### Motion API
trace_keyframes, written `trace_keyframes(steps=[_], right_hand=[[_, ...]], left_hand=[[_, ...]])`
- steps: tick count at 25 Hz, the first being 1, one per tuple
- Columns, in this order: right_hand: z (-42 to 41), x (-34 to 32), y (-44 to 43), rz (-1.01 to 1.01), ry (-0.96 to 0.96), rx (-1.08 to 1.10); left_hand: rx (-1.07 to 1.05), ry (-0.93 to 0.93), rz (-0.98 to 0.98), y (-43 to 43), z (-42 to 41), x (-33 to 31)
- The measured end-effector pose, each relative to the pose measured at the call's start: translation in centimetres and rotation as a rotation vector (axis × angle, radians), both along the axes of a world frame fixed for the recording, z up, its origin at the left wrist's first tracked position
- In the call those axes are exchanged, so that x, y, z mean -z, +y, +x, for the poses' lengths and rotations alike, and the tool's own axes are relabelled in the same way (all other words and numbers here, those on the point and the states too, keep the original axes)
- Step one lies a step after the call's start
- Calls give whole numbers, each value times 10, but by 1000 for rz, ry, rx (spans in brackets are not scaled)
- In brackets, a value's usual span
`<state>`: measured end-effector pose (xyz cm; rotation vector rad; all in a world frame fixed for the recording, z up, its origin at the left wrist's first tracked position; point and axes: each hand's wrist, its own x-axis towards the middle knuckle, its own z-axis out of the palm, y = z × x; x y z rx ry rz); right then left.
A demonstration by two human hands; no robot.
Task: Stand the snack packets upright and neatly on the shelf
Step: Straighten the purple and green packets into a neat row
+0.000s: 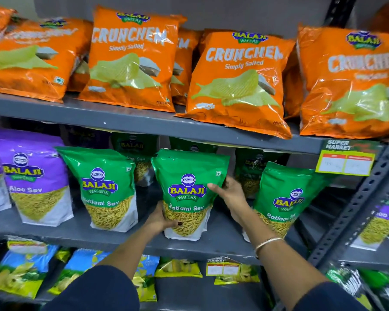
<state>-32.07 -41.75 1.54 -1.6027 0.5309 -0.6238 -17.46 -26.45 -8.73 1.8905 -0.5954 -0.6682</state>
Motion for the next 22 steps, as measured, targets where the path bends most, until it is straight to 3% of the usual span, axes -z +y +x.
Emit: trace_keyframes(steps=[8, 12, 22], right_hand=[[-3, 61, 5, -77, 341, -116], [3, 67, 13, -136, 347, 3], [-5, 64, 14, -118, 360, 18]], left_hand=[[-2, 17, -19, 2, -7, 6], [35, 19, 14, 2, -7, 1], [70, -9, 29, -2, -13, -2]])
